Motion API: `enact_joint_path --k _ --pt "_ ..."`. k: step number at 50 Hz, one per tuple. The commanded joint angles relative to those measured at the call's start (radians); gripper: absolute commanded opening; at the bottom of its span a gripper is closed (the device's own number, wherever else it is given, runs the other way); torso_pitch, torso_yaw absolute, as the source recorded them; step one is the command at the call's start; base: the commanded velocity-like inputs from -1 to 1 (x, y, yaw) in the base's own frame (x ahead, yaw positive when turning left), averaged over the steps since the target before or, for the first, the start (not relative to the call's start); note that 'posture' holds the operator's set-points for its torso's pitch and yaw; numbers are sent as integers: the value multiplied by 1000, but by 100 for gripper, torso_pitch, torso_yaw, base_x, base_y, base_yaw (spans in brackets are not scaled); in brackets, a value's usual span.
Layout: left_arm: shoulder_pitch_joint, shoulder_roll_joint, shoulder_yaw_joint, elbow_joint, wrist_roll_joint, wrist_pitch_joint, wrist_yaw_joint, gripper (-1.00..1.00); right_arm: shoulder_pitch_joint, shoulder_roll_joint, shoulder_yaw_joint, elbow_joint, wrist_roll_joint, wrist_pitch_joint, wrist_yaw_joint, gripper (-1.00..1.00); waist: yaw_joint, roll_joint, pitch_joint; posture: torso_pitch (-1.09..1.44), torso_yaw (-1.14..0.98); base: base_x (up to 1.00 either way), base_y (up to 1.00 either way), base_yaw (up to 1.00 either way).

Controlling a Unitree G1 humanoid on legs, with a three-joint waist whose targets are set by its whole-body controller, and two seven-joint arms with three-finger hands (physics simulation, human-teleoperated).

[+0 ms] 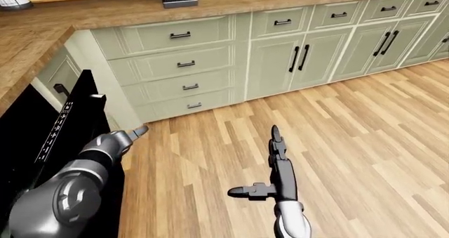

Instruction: Close the dishwasher door

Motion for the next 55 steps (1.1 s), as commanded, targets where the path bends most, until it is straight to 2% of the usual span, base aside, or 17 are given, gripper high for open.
enact_joint_path --k 1,7,11,31,55 --pt "-14 41 -1 -23 20 -22 56 100 -14 -2 0 -44 2 -30 -1 100 12 1 -18 0 0 0 0 0" --pt "-8 48 -2 -22 25 -24 50 100 -12 -1 2 -31 3 -46 -2 100 11 4 -17 0 0 0 0 0" --pt "3 52 -15 -22 53 -27 16 100 -15 -1 3 -38 3 -37 -3 100 11 5 -17 0 0 0 0 0" --pt "23 83 3 -22 90 -14 -20 100 -26 -3 2 -27 14 -37 -1 100 13 5 -13 0 0 0 0 0" --pt "42 117 20 -22 89 -17 -25 100 -23 -1 5 -36 17 -36 -2 100 12 10 -11 0 0 0 0 0"
